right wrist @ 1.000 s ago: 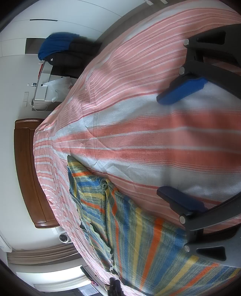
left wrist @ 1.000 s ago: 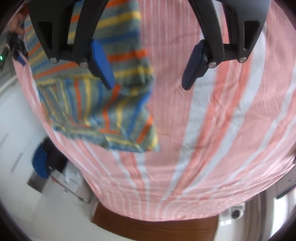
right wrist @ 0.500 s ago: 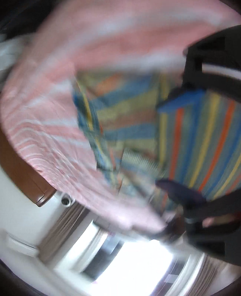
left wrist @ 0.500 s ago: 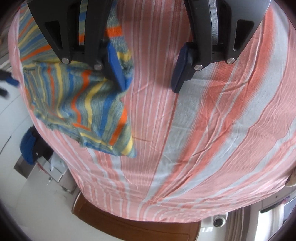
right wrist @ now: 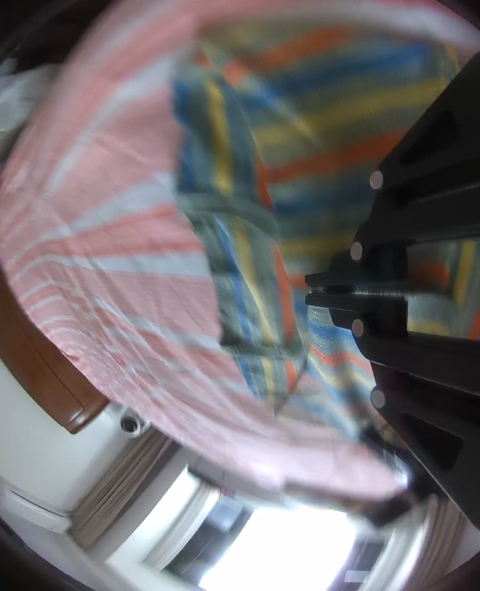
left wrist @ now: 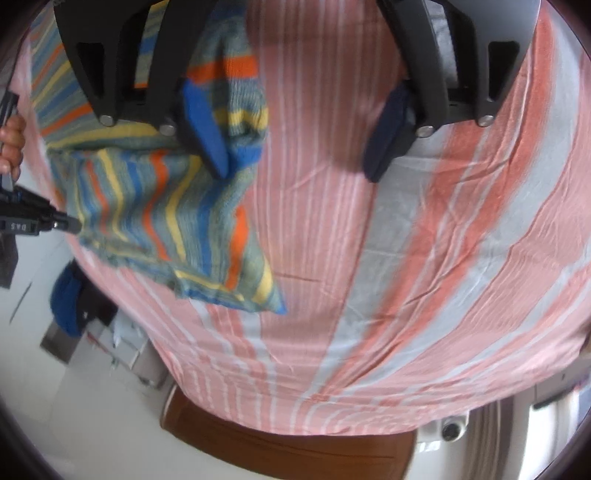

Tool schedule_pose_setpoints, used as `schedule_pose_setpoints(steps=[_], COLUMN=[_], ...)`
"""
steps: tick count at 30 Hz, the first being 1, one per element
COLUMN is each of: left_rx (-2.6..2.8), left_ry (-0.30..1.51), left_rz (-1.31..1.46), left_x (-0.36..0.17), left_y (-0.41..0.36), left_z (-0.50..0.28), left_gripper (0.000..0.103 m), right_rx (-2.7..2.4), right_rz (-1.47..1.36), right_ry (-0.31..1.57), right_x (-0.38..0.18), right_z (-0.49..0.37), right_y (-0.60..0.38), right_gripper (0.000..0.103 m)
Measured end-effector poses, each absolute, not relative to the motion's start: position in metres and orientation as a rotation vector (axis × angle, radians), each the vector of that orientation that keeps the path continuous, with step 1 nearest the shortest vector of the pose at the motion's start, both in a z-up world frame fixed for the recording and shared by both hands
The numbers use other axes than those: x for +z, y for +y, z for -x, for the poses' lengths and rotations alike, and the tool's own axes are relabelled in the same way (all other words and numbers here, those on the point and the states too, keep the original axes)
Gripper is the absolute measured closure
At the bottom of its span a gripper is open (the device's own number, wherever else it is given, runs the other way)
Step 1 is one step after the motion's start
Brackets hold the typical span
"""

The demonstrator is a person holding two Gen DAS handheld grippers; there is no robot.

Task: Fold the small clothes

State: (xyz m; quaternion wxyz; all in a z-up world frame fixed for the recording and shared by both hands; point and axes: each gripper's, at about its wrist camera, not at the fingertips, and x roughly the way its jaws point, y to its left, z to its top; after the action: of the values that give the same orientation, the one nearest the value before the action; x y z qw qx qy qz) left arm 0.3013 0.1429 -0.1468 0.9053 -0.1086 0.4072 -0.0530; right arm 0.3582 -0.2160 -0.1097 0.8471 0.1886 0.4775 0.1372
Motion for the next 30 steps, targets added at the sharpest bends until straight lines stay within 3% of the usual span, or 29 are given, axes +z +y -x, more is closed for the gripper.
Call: schedule_pose_setpoints(steps=[3,4,5,7,12,17,22,26,30], left_rx=[-0.113,-0.121,-0.127,-0.137,-0.121,-0.059,0.027,0.054,0.064], left_ry=[0.848,0.847,0.845,0.84,0.852,0.888,0.918,0.924,0.92], left_rz=[0.199,0.206,0.215,0.23,0.196,0.153,0.099,0.116,0.108], left_x=[-0.145,-0.145,-0.145,-0.144,-0.145,-0.139,-0.131,-0.125,-0.117], left_y=[0.138,0.139,0.141,0.143,0.137,0.131,0.127,0.129,0.128], left_z=[-0.302,-0.301,-0.3,-0.298,-0.299,-0.295,-0.282,-0.274,-0.263], left_gripper=[0.018,0.016,0.015,0.014,0.013,0.012,0.011,0.011,0.011], right_rx=[0.311,0.308,0.304,0.303,0.544,0.608,0.577,0.555,0.54], right_rz=[-0.403,-0.408,-0.416,-0.448,-0.421,-0.267,-0.263,-0.229,-0.212], right_ry=[1.072,1.081,1.07,1.025,0.95,1.15,1.095,1.054,1.034], right_x=[-0.126,-0.129,-0.128,-0.12,-0.091,-0.137,-0.125,-0.111,-0.104], right_z=[-0.362,-0.361,-0.357,-0.346,-0.314,-0.297,-0.277,-0.261,-0.247], right_y=[-0.22,-0.222,-0.226,-0.234,-0.219,-0.18,-0.186,-0.193,-0.195], right_gripper=[0.097,0.089,0.074,0.063,0.063,0.062,0.061,0.052,0.051])
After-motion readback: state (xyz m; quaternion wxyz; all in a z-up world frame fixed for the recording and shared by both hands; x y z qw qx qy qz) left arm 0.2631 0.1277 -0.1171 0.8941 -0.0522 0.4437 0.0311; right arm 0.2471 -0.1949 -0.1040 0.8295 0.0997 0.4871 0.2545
